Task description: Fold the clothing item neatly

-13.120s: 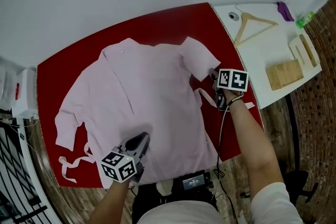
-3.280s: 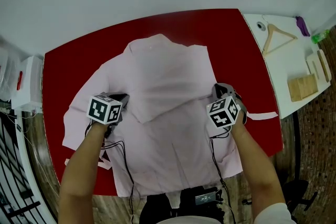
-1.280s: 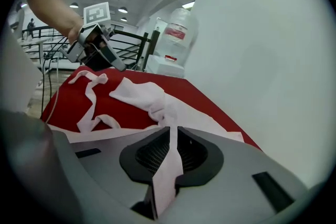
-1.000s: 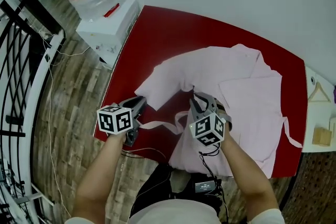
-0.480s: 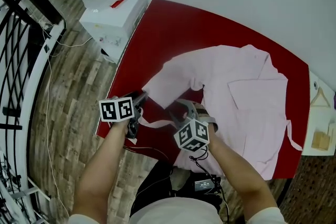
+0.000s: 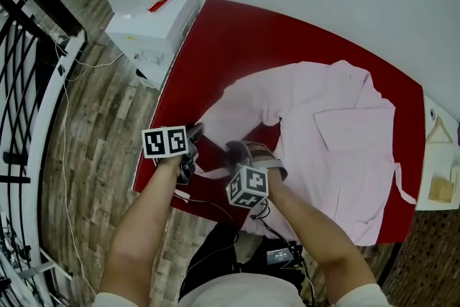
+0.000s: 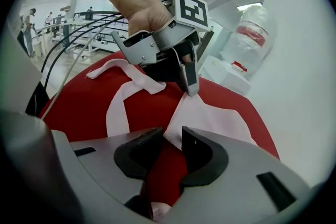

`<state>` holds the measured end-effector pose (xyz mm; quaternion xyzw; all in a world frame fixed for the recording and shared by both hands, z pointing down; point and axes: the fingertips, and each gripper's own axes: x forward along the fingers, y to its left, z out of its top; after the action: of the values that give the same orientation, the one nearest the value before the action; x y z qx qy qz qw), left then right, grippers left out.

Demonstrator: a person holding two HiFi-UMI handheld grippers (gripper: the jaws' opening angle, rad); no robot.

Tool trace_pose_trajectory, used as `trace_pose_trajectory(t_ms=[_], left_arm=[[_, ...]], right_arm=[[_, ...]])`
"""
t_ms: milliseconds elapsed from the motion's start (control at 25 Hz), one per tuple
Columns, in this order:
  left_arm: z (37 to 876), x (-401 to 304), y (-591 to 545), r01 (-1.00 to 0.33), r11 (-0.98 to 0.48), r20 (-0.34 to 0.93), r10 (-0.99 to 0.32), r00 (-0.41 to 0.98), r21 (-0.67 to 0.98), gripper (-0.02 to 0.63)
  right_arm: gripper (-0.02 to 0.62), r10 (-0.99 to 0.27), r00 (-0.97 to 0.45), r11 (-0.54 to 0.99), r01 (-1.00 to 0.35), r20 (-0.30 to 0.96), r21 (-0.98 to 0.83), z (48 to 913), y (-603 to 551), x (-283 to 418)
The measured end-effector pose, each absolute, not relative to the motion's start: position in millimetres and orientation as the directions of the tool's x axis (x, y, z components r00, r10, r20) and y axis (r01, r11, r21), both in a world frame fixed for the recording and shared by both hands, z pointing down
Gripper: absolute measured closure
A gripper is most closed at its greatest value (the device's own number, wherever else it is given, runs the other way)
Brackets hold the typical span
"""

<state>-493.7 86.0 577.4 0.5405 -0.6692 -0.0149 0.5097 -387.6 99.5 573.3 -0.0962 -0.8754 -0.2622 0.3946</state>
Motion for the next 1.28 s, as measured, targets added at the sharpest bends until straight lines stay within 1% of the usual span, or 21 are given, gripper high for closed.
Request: trace_pose_trajectory(t_ms=[40,80,120,240,360,480,600,880,1080,1280], left_arm=[[577,-494,86,-0.713,0.410,0.664,-0.740,0.104,0.569,0.543],[574,-494,85,-0.717,0.400,0.657,-0.746,0.108,0.572,0.576],[570,-493,84,-0.719,0.385,0.645,-0.755,0.115,0.579,0.584],[556,-491,81,-0.723,0.346,0.610,-0.782,0.130,0.598,0.588],[536,-490,78,-0.742,0.308,0.580,-0.804,0.132,0.595,0.588],[506,-487,70,-0.757,0.242,0.510,-0.849,0.137,0.606,0.588],[470,-482,56,-0.776,0.171,0.434,-0.890,0.143,0.607,0.588],[389,-450,8,-0.829,0.029,0.311,-0.934,0.177,0.558,0.588],[349,-408,-34,-0.856,-0.065,0.276,-0.931,0.237,0.513,0.588],[327,-370,-75,-0.863,-0.112,0.265,-0.925,0.272,0.493,0.588]], right_arm=[[0.485,-0.048,-0.668,0.844,0.371,0.742,0.388,574,99,-388],[0.517,-0.056,-0.667,0.841,0.369,0.743,0.395,574,98,-387],[0.543,-0.062,-0.668,0.837,0.370,0.742,0.403,572,97,-387],[0.558,-0.076,-0.686,0.827,0.362,0.723,0.431,562,97,-386],[0.560,-0.075,-0.716,0.834,0.337,0.694,0.438,542,98,-386],[0.561,-0.073,-0.751,0.848,0.300,0.657,0.437,520,98,-384],[0.561,-0.082,-0.790,0.876,0.234,0.607,0.423,494,95,-381],[0.561,-0.114,-0.861,0.939,0.070,0.495,0.337,426,68,-366],[0.561,-0.139,-0.885,0.961,-0.012,0.443,0.278,390,42,-339],[0.561,-0.172,-0.896,0.973,-0.090,0.409,0.211,366,7,-306]])
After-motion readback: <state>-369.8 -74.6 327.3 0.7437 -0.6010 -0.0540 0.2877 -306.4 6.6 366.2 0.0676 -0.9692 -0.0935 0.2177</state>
